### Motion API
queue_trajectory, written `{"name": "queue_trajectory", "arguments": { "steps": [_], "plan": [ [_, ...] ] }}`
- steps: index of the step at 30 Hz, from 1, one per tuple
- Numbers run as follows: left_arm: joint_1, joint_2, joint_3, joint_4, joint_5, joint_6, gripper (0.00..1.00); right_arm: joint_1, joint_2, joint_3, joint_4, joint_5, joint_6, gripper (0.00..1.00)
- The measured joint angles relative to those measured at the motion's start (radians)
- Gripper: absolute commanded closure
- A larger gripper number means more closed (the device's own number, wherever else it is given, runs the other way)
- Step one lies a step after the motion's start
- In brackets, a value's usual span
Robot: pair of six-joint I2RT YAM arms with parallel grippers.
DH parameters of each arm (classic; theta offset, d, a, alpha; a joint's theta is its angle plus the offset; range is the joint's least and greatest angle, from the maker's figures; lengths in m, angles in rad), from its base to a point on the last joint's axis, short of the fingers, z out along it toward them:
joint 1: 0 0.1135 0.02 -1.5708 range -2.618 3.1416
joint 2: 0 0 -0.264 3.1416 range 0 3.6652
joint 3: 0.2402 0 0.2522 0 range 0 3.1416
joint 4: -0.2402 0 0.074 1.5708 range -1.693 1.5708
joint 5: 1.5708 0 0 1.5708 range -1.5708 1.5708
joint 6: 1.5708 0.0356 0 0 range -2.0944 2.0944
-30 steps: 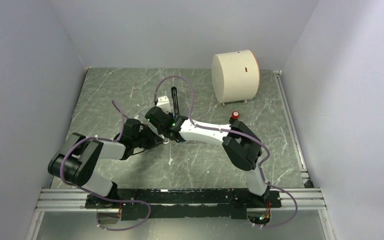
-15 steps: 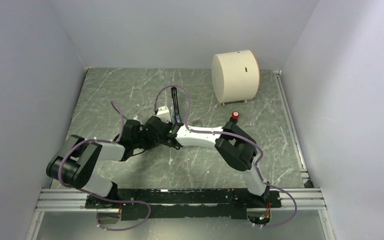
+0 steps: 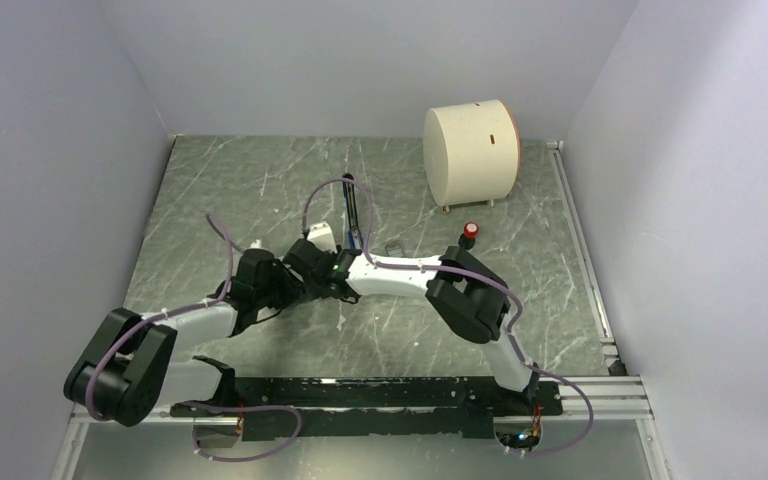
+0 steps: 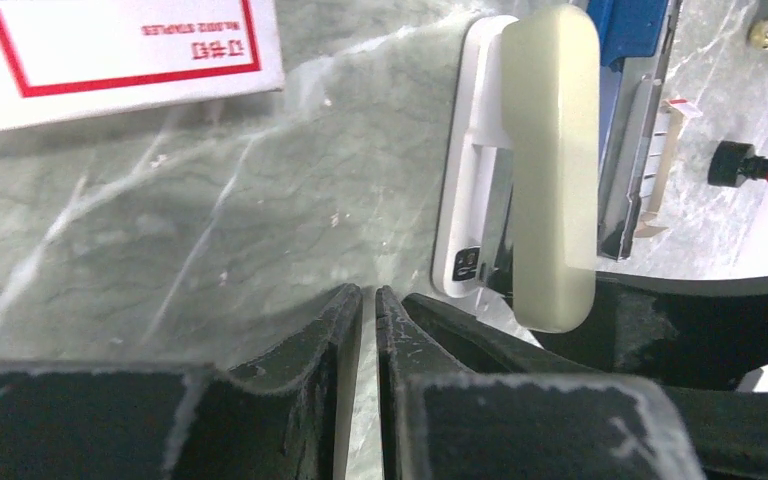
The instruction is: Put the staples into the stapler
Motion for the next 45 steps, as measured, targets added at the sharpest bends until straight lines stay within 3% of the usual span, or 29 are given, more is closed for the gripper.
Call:
{"name": "queue_trajectory", "arguments": {
  "steps": [11, 15, 20, 26, 30, 38, 45],
  "plan": [
    [0.000, -0.072, -0.005, -0.090, -0.056, 0.014, 0.79, 0.003, -0.024, 0.047, -0.046, 0.015, -0.006, 0.40],
    [0.000, -0.076, -0.006, -0.095, -0.061, 0.014, 0.79, 0.000, -0.041, 0.059, -0.057, 0.036, -0.017, 0.50],
    [0.000, -0.078, -0.006, -0.097, -0.063, 0.017, 0.79, -0.005, -0.034, 0.130, -0.091, 0.037, -0.029, 0.54],
    [0.000, -0.078, -0.006, -0.097, -0.063, 0.018, 0.79, -0.006, 0.009, 0.153, -0.111, 0.039, -0.031, 0.72],
    [0.000, -0.077, -0.006, -0.096, -0.063, 0.019, 0.79, -0.008, 0.014, 0.154, -0.110, 0.045, -0.032, 0.75],
    [0.000, -0.076, -0.007, -0.095, -0.063, 0.021, 0.79, -0.013, 0.014, 0.147, -0.090, 0.041, -0.025, 0.74],
    [0.000, -0.092, -0.011, -0.101, -0.063, 0.030, 0.79, -0.028, -0.108, 0.035, -0.039, 0.021, -0.035, 0.55]
  ]
}}
